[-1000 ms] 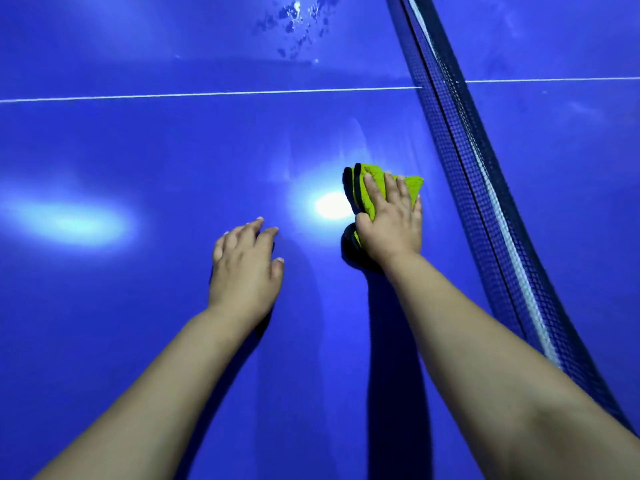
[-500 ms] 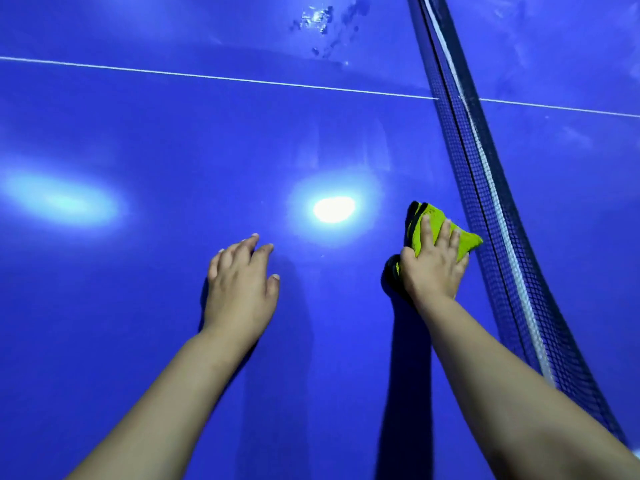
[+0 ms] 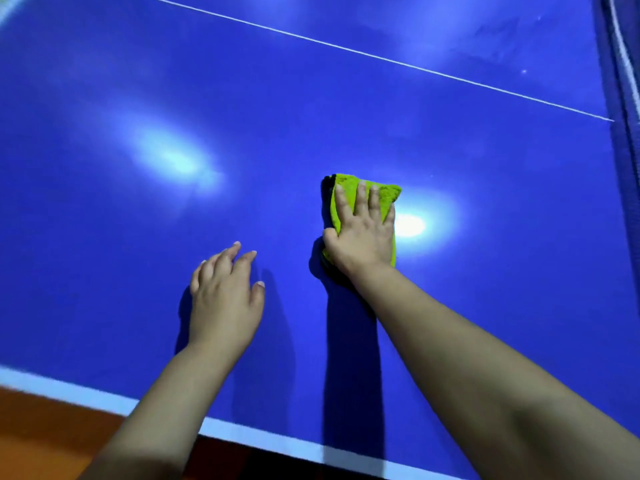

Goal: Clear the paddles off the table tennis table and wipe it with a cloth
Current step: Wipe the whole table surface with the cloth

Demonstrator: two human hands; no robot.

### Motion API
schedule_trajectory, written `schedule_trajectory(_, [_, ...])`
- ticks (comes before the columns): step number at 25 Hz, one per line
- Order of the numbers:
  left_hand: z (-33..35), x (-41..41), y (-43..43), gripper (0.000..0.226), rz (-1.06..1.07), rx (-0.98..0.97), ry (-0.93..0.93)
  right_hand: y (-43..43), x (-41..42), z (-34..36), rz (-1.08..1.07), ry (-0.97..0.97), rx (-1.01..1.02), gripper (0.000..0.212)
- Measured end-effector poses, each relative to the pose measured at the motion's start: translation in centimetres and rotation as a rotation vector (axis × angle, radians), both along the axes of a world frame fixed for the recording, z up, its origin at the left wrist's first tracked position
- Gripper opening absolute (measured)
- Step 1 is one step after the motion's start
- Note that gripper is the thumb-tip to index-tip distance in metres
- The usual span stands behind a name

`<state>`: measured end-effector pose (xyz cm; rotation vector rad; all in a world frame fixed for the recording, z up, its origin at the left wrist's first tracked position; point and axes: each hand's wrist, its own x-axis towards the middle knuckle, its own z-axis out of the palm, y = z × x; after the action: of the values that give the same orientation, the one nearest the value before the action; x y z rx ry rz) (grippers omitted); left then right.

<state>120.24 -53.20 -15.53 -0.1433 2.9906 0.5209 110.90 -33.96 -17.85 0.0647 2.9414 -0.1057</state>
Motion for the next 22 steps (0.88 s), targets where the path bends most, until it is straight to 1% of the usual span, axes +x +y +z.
schedule_trajectory(3, [0.1, 3.2, -3.9, 0.045, 0.057, 0.003, 0.009, -6.2, 3.3, -0.4, 0.157, -0.008, -0.021, 0.077])
schedule_trajectory(6, [0.3, 7.2, -7.3, 0.045, 0.115, -0.013, -0.003, -10.9, 8.8, -0.5, 0.294, -0.034, -0.029, 0.079])
schedule_trajectory(8, [0.5, 9.8, -8.5, 0.045, 0.130, -0.017, -0.020, -12.4, 12.6, -0.5, 0.374, -0.038, -0.032, 0.079])
schedule_trajectory(11, [1.0, 12.5, -8.2, 0.045, 0.107, -0.015, -0.058, -11.8, 17.1, -0.6, 0.437, -0.032, -0.075, 0.079])
schedule_trajectory(15, [1.6, 14.8, -4.9, 0.045, -0.025, -0.022, -0.061, -7.2, 21.4, -0.5, 0.384, 0.012, -0.126, 0.077])
schedule_trajectory(19, [2.1, 15.5, 0.6, 0.045, -0.147, -0.019, -0.030, -0.2, 22.8, 0.1, 0.215, 0.014, -0.152, 0.078])
schedule_trajectory(22, [2.4, 16.0, 6.7, 0.045, -0.243, -0.020, -0.010, 7.4, 24.0, 0.6, 0.057, -0.027, -0.158, 0.077])
